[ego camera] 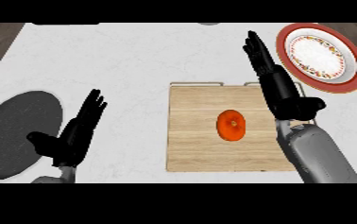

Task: Pick the squash from the tray and place it in the plate

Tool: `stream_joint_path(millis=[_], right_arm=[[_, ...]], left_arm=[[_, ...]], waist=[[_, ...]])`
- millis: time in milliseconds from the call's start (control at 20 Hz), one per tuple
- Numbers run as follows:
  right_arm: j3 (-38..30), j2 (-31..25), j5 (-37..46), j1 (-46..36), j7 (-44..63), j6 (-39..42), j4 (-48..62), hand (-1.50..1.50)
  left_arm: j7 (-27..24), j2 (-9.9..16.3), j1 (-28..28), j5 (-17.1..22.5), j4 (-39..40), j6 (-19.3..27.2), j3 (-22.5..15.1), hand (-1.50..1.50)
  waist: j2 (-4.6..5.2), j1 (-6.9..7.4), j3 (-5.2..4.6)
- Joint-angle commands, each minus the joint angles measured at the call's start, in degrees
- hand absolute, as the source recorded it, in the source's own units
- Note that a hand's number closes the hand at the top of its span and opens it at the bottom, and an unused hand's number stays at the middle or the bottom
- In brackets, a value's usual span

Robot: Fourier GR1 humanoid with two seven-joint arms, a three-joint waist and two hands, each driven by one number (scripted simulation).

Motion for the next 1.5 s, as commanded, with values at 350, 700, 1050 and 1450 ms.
stream_joint_path(millis=[350, 700, 1050, 1450], right_arm=[[8.72, -2.4, 21.09, -6.6, 12.71, -12.59, 4.41, 1.5], [17.04, 15.17, 25.46, 12.84, 2.86, -28.4, -2.9, -1.5], [18.11, 5.15, 37.98, 21.64, 14.88, -30.19, -18.06, -1.5], [15.99, -5.96, 47.56, 22.8, 36.26, -13.27, -23.69, -1.5]], left_arm=[[-1.63, 7.05, -1.03, -7.57, 2.59, 1.71, 2.27, 0.0], [-1.46, 7.23, 0.34, -7.63, 1.04, -0.29, 3.96, 0.0], [-1.14, 5.28, -3.45, -9.85, 4.79, 1.33, 5.05, 0.0], [-2.43, 6.62, -1.57, -9.31, 4.21, -1.51, 5.86, 0.0]], waist=[[-1.27, 0.35, -0.04], [-0.2, 0.92, 0.54], [-0.33, 0.07, 0.47], [-0.33, 0.08, 0.34]])
